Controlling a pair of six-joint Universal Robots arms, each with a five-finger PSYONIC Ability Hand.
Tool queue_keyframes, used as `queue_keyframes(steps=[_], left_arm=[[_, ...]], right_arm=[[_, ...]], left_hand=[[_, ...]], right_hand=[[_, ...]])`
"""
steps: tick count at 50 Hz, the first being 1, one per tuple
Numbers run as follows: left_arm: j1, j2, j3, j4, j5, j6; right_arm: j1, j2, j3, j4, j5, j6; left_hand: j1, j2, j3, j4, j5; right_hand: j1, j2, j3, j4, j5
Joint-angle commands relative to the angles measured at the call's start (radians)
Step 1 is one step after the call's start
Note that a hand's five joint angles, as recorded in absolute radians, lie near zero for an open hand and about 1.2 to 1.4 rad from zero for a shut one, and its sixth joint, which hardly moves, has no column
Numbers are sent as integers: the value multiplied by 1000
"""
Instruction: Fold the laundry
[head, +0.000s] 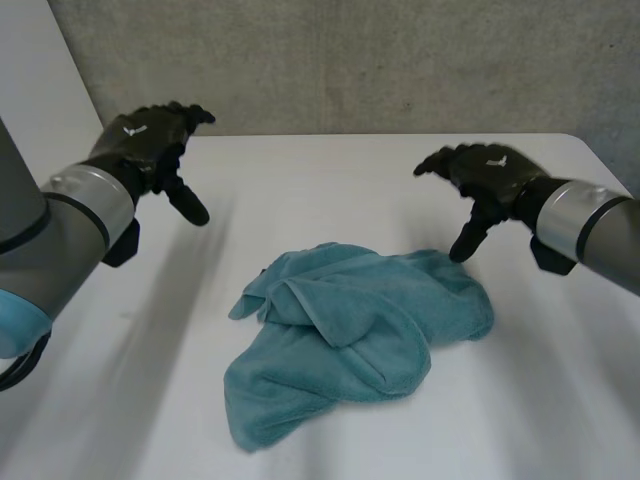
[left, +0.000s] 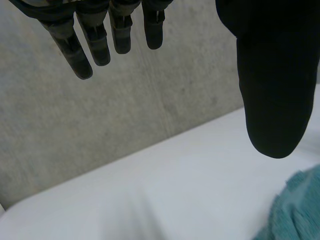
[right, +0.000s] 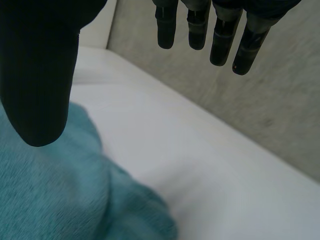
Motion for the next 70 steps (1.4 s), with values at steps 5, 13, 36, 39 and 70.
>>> queue_keyframes(steps=[5,13,36,39,70], left_arm=[[-60,-29,-143,4,-11,-11],[-100,-69,-243,58,-11,-15],[-93,-32,-272,179,-111,-20],[-93,-30,-272,187,-137,-49],[-189,-230,-137,115,377,-609]], right_arm=[[74,266,-137,-6,-47,9],[142,389,-218,0,-47,3],[202,99,-567,-36,149,73],[205,51,-507,-56,164,90],[188,-246,-8,-164,177,-31]], left_hand=[[73,71,61,69,57],[70,68,58,66,54],[-27,-29,-39,-31,-43],[-30,-32,-42,-34,-45],[482,480,470,478,466]], right_hand=[[36,1,9,-9,-6],[45,10,18,0,3],[1209,1174,1183,1164,1168],[1209,1174,1183,1164,1168],[1209,1174,1183,1164,1168]])
